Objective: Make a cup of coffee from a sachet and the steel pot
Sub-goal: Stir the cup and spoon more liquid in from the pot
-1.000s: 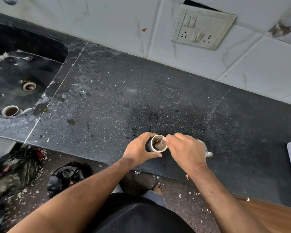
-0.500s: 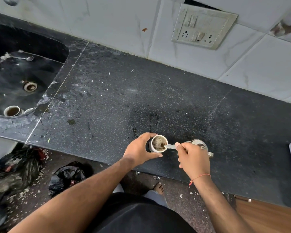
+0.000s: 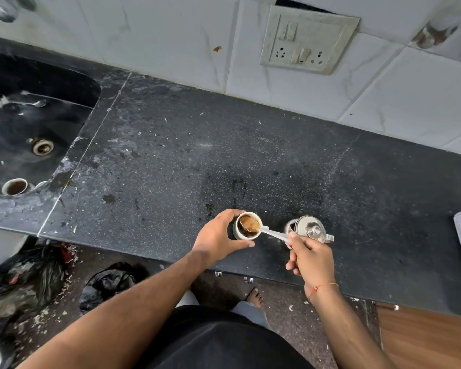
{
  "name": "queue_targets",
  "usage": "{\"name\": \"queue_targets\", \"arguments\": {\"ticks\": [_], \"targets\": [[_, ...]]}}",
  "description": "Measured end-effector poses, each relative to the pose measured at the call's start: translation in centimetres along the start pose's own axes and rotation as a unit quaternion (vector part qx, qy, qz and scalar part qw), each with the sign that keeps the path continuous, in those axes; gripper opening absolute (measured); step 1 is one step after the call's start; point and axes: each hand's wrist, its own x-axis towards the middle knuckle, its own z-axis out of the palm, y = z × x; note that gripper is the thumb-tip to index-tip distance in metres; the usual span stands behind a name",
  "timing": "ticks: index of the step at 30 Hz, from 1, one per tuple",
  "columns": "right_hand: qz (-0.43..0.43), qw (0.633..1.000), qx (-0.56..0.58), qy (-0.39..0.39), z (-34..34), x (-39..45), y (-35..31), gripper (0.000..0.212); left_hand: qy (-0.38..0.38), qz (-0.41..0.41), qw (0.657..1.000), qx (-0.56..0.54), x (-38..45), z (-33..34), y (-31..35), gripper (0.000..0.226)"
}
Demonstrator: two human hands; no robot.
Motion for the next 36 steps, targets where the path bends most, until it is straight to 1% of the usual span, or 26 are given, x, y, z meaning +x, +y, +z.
{"name": "queue_targets", "arguments": {"ticks": [2,5,12,16,21,24,27,30,31,34,36], "targets": [[0.013,1.000,0.017,0.001,-0.3,-0.2,0.3,0.029,0.001,0.002,1.000,0.000,0.0,-0.1,0.1,0.077],[0.009,1.000,0.027,0.001,-0.6,-0.6,0.4,0.028,0.000,0.002,1.000,0.000,-0.1,-0.1,0.1,0.077],[-0.037,0.999,0.033,0.020,-1.3,-1.6,0.0,0.031,-0.003,-0.005,1.000,-0.001,-0.1,-0.2,0.3,0.078],[-0.073,0.997,0.009,0.030,-1.3,-2.1,-0.5,0.039,-0.002,-0.001,1.000,0.000,-0.2,-0.2,0.3,0.077],[-0.123,0.991,-0.028,0.043,-1.8,-2.7,-1.4,0.029,-0.002,-0.003,1.000,0.003,-0.2,-0.1,0.3,0.079],[-0.156,0.984,-0.064,0.054,-2.0,-3.4,-2.3,0.035,-0.003,-0.006,1.000,0.007,-0.1,0.0,0.2,0.081],[-0.200,0.973,-0.091,0.072,-2.2,-4.2,-3.3,0.033,-0.005,-0.007,1.000,0.012,-0.1,0.0,0.3,0.081],[-0.269,0.951,-0.126,0.092,-2.7,-4.9,-4.2,0.031,-0.003,-0.012,1.000,0.015,-0.1,-0.2,0.4,0.080],[-0.304,0.935,-0.152,0.106,-3.0,-5.2,-4.5,0.030,-0.002,-0.012,1.000,0.017,-0.1,-0.2,0.4,0.080],[-0.410,0.868,-0.238,0.147,-3.8,-5.9,-5.7,0.028,-0.004,-0.010,1.000,0.014,-0.2,-0.2,0.5,0.079],[-0.444,0.834,-0.278,0.174,-4.2,-6.3,-6.5,0.028,-0.007,-0.009,1.000,0.007,-0.1,-0.2,0.4,0.079]]}}
